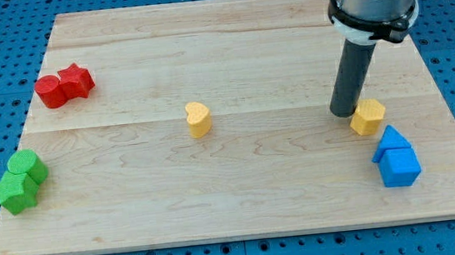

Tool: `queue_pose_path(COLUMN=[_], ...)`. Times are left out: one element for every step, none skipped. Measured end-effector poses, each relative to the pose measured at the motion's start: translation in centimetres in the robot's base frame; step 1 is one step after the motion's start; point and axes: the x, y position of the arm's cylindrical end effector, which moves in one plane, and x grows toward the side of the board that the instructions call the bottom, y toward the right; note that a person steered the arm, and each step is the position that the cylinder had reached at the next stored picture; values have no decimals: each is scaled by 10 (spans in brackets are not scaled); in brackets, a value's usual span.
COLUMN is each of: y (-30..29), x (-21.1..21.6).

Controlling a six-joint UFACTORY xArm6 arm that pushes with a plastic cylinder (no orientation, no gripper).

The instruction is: Slide the yellow heart on top of the yellow hexagon

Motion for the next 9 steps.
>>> queue_pose_path(y=[0, -1, -49, -117, -206, -215, -188, -243, -242], x=[0, -18, -12, 45, 28, -14, -21, -63, -82])
